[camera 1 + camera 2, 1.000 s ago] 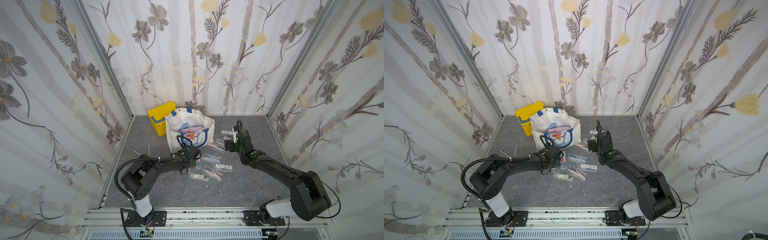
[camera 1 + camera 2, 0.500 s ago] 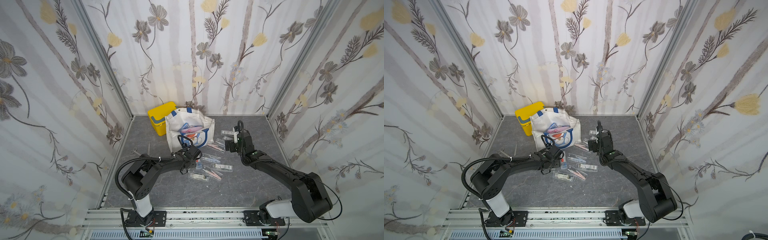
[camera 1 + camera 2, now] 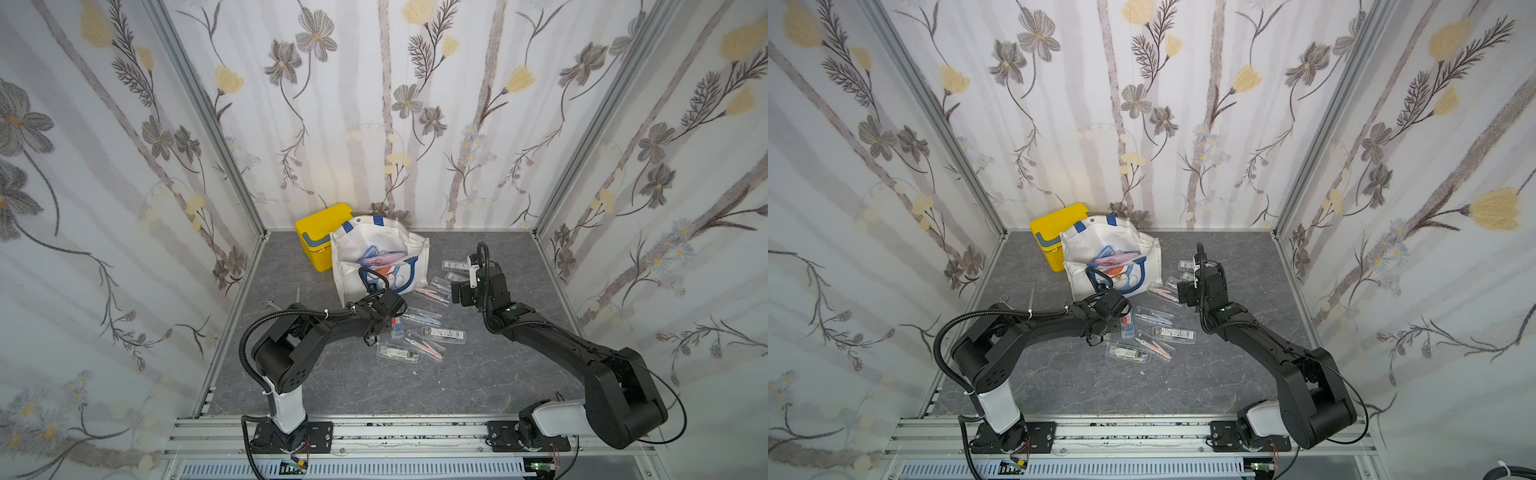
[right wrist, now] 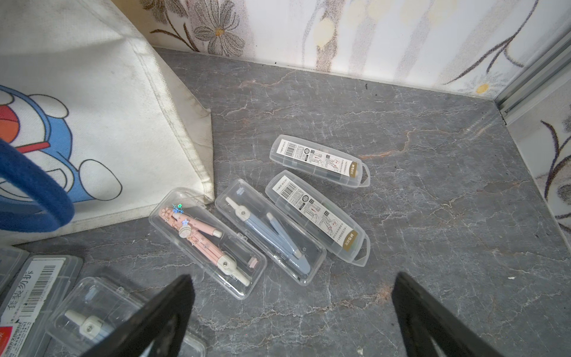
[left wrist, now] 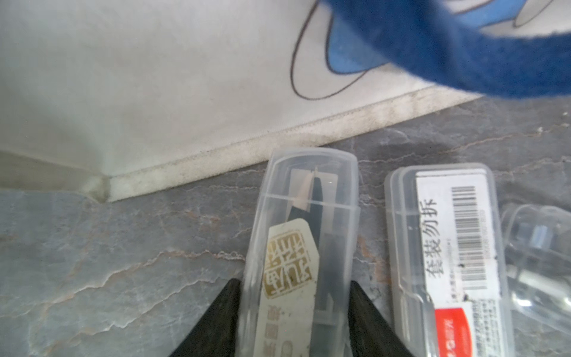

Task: Put the compass set into the canvas bag
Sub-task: Pick up the compass set at the center of the board.

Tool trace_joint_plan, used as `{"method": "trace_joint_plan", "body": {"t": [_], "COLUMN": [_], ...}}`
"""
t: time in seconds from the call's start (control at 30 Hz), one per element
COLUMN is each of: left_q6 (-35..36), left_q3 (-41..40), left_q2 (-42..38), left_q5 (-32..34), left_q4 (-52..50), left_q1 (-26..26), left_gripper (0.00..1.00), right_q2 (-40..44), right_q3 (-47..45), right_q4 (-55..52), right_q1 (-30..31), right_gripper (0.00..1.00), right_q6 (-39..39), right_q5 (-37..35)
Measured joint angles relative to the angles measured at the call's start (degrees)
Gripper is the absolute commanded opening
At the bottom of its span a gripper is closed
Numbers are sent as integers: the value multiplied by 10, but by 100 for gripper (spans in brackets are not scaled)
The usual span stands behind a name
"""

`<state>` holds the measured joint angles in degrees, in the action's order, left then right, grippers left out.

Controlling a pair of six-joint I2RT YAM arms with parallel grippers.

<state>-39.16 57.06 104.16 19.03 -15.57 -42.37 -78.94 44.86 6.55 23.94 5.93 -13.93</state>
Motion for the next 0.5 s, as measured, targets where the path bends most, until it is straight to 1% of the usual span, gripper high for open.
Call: {"method": "trace_joint_plan", "body": {"t": [0.27, 0.4, 0.5], "left_q6": [2, 2, 2], "left_q3": [-11, -29, -40], "left_q2": [-11, -34, -56], "left_q5": [-2, -21, -22], "left_q4": [12, 13, 9], "left_q1": [0, -1, -4], "left_gripper": [47, 46, 46], "right_q2": [4, 6, 6], "right_q3": [-2, -2, -3], "right_q4": [0, 2, 2], "right_q1": [-1, -2, -2], "right_gripper": [99, 100, 100], "right_q6": [0, 0, 0], "right_q5": [1, 1, 1]}}
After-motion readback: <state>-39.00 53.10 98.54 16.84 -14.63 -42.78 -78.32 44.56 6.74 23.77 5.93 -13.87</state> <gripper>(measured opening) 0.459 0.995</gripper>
